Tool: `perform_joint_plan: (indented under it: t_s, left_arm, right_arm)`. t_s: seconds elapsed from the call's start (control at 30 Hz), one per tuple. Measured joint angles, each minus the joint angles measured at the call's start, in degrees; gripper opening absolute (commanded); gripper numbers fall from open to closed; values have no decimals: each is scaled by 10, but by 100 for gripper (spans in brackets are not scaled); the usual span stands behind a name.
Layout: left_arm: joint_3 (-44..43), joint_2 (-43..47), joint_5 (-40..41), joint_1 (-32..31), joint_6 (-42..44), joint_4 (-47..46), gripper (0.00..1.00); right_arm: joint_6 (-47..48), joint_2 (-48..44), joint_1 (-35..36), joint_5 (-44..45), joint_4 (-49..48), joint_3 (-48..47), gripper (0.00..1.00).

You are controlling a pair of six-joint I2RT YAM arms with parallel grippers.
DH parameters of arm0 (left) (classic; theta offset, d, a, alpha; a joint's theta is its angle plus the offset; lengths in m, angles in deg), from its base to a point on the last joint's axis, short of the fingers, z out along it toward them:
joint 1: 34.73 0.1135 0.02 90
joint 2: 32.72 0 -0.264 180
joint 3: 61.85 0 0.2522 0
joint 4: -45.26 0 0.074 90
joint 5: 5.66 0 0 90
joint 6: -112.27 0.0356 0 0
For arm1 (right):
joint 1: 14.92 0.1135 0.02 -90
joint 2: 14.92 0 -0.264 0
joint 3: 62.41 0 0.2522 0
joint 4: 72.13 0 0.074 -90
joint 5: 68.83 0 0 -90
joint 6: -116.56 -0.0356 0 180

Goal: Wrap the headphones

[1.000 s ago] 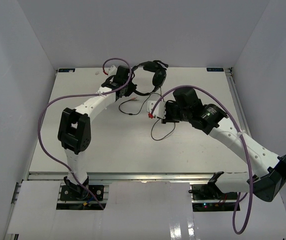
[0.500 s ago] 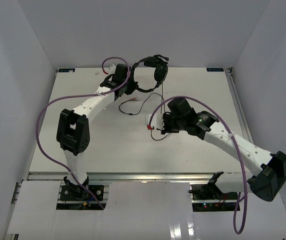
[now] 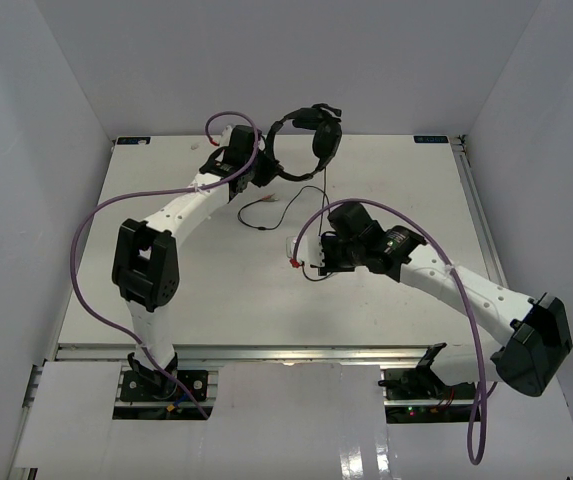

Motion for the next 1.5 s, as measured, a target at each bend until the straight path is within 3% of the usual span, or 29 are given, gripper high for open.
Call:
perform_joint_plan:
  t_s: [0.37,0.83,1.07,1.3,1.5]
  left_arm:
    - [16,5,-16,-2,21,-29,0]
    - [69,22,-101,-8,87,-89,0]
    - [72,28,-84,-9,125,-86,0]
    - [13,-28,-62,-19,163,-72,0]
    - [24,-49,-39,-43,210,-58,0]
  right_arm:
    - [0,37,16,3,7,-24,8]
    - [1,60,10,32,4,-41,8]
    - [1,59,1,37,23,-66,8]
    - [1,59,0,33,29,-131,8]
    - [-2,59,-24,69,18,-162,8]
